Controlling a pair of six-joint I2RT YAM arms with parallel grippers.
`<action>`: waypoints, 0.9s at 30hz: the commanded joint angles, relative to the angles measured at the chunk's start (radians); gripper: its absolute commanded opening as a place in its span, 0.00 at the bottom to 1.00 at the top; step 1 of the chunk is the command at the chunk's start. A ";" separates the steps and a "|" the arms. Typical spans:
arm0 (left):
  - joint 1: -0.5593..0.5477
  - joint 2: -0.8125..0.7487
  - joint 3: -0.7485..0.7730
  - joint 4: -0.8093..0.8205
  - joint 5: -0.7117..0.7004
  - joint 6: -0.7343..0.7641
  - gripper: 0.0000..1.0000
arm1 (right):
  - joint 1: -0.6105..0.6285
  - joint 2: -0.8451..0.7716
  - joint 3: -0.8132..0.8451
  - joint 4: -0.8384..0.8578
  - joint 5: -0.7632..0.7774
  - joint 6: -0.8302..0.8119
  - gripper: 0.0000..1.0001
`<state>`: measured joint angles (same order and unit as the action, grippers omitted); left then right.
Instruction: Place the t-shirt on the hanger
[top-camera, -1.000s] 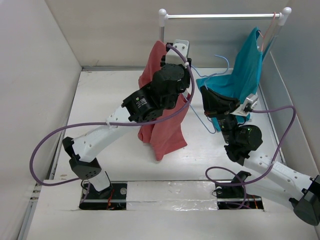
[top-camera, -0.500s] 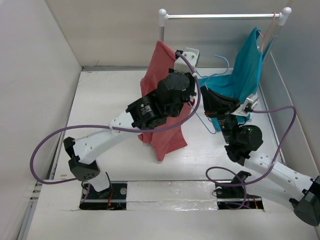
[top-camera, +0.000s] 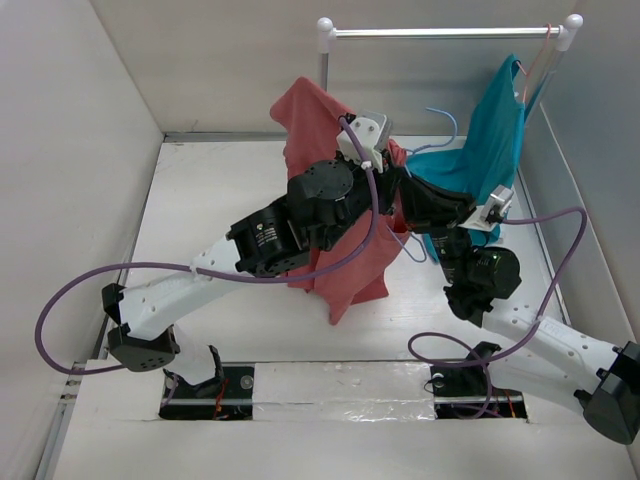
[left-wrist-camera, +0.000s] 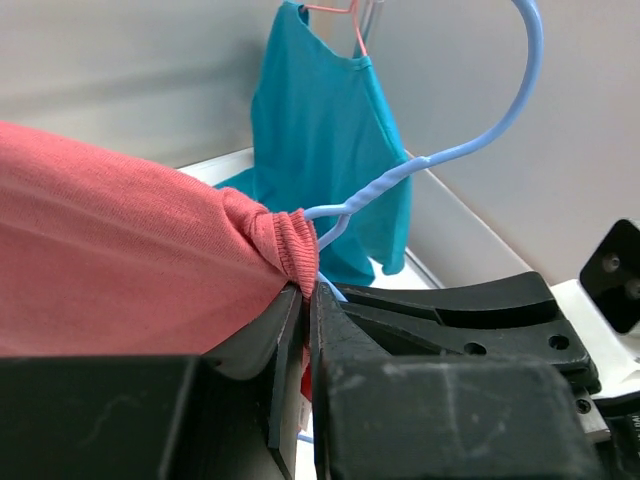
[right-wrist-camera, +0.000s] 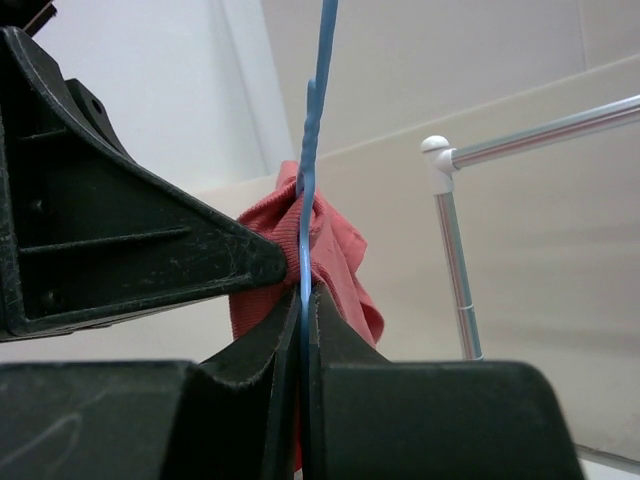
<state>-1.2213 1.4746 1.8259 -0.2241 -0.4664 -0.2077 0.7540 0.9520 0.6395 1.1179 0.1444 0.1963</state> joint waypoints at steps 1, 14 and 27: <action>-0.027 -0.028 -0.011 0.008 0.141 -0.055 0.02 | 0.001 0.001 0.031 0.105 0.056 0.009 0.00; -0.027 -0.155 -0.057 0.075 0.108 -0.082 0.58 | 0.001 -0.044 0.006 0.077 0.060 0.008 0.00; 0.307 -0.188 -0.174 0.264 0.158 -0.341 0.54 | 0.001 -0.053 0.011 0.053 0.038 0.006 0.00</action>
<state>-0.9203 1.2549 1.6173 -0.0257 -0.3973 -0.4759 0.7540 0.9222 0.6380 1.0973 0.1757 0.1989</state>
